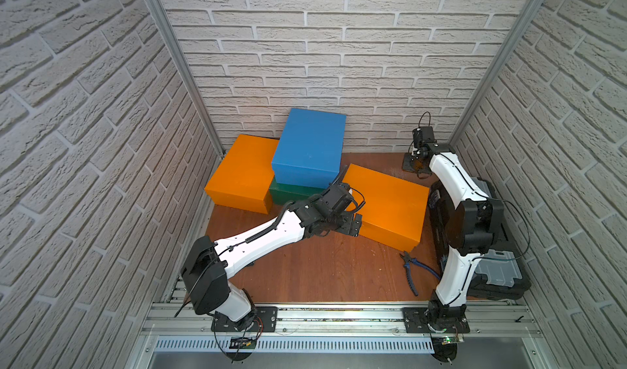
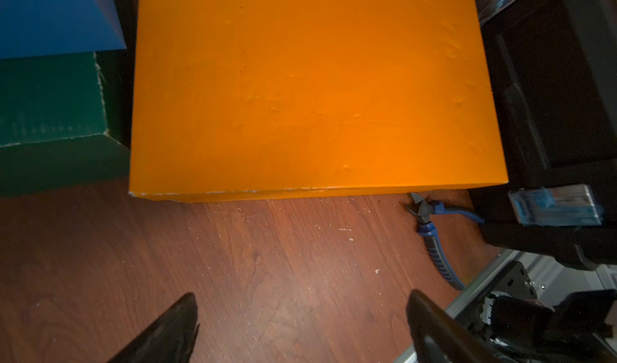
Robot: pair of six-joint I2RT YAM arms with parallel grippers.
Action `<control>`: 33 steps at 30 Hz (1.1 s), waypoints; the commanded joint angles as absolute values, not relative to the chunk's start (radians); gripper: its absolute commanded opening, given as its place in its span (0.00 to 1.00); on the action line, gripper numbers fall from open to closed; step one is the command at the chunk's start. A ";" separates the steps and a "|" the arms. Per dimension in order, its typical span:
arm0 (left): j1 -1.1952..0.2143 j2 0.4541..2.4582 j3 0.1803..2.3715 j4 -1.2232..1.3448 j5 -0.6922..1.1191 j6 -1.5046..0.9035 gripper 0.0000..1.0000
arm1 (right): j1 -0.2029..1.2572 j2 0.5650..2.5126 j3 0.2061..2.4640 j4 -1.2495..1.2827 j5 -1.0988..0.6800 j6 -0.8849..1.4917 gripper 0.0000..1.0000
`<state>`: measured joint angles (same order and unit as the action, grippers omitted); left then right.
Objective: Stack the shoeboxes
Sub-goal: Adjust the shoebox at the center of the board.
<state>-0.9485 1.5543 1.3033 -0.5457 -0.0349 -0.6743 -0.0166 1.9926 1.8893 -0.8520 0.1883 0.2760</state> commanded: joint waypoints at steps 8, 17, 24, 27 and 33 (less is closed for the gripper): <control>-0.949 1.790 1.495 -0.452 0.084 -0.628 0.98 | -0.022 2.141 2.009 -0.906 0.189 0.257 0.09; -0.912 1.868 1.623 -0.503 0.166 -0.610 0.98 | -0.032 2.207 2.090 -0.917 0.232 0.245 0.09; -0.932 1.752 1.542 -0.558 0.093 -0.652 0.98 | -0.034 2.207 2.088 -0.894 0.215 0.255 0.09; -0.933 1.723 1.471 -0.537 0.085 -0.691 0.98 | -0.034 2.210 2.085 -0.891 0.207 0.253 0.09; -0.940 1.782 1.448 -0.506 0.116 -0.709 0.97 | -0.035 2.210 2.080 -0.889 0.204 0.247 0.09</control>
<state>-0.9325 1.7454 1.4609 -0.5301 0.1131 -0.6903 -0.0311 2.2181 2.0716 -0.9089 0.2050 0.2535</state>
